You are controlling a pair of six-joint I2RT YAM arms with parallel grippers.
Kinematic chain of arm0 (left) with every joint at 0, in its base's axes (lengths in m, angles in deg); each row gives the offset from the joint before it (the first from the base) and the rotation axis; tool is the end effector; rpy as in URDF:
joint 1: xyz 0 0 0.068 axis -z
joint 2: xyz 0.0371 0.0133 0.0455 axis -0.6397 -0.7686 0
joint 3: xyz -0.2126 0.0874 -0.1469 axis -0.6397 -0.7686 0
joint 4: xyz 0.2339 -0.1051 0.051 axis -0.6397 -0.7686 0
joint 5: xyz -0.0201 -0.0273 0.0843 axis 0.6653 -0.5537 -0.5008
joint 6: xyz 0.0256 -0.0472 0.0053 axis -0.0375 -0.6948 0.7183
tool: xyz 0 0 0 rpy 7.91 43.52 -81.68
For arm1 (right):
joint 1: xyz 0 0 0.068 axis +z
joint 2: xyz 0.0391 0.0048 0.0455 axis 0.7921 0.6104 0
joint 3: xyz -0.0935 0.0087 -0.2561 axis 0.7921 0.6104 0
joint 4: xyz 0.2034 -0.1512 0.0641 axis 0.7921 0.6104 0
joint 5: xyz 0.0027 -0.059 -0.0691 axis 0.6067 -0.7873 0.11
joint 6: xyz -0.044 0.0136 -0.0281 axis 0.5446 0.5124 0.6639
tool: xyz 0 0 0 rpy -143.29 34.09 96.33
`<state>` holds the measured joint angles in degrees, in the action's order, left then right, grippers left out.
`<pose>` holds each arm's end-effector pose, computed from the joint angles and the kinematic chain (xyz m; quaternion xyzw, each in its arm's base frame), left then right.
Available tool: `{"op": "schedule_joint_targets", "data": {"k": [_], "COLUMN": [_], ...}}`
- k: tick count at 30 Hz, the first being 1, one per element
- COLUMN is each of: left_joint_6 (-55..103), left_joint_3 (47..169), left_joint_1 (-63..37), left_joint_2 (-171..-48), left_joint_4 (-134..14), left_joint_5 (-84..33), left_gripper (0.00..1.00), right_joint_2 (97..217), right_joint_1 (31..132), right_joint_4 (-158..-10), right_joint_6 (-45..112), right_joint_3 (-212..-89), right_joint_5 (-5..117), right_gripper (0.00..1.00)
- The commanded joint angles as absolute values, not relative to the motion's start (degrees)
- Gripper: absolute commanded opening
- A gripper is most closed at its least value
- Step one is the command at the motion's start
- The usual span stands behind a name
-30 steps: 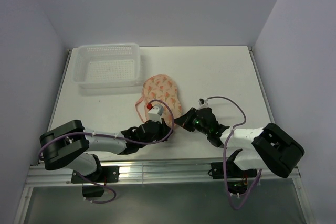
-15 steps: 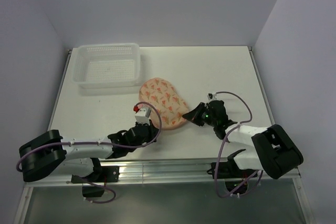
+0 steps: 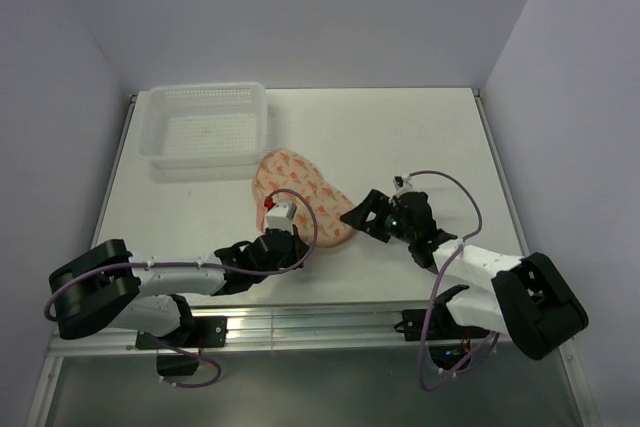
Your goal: Place the bra in the laundry bag and zip it closed
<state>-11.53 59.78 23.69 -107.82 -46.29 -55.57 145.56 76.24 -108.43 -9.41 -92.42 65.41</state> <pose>0.1185 -0.2076 0.1572 0.0358 0.8725 -0.2825 0.3972 0.1975 0.0990 0.1528 0.1132 0.8451 0.4061 0.3288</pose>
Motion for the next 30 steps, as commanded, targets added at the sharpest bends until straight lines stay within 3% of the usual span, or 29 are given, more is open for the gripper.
{"op": "schedule_joint_targets", "data": {"k": [1,9,16,19,20,23,30], "left_joint_6": [-10.07,-10.95,-11.04,-10.78,-10.60,-10.08,-9.98], "left_joint_3": [63.84,64.64,64.73,63.94,63.59,62.62,58.93], "left_joint_1": [23.78,24.57,25.27,25.27,25.27,25.27,23.69], "left_joint_2": [-110.26,-112.91,-114.05,-112.83,-112.38,-110.63,-105.35], "left_joint_4": [-40.34,-37.52,-35.85,-36.46,-36.81,-39.18,-44.02], "left_joint_5": [-51.94,-50.18,-49.65,-50.53,-50.79,-52.45,-55.36], "left_gripper": [0.00,0.00,0.00,0.00,0.00,0.00,0.00], "right_joint_2": [140.76,139.87,145.85,146.91,146.65,144.90,142.77], "right_joint_1": [80.84,91.14,91.41,90.97,90.71,87.81,77.71], "right_joint_4": [-110.49,-115.15,-117.70,-117.71,-117.01,-115.26,-108.92], "right_joint_6": [-13.17,-19.59,-20.65,-20.74,-20.21,-18.37,-10.64], "right_joint_3": [-88.46,-87.84,-90.82,-91.00,-91.09,-90.83,-92.23], "right_joint_5": [61.63,56.88,55.82,54.51,54.24,54.50,56.43], "right_gripper": [0.86,0.78,0.56,0.30,0.14,0.00,0.00]}}
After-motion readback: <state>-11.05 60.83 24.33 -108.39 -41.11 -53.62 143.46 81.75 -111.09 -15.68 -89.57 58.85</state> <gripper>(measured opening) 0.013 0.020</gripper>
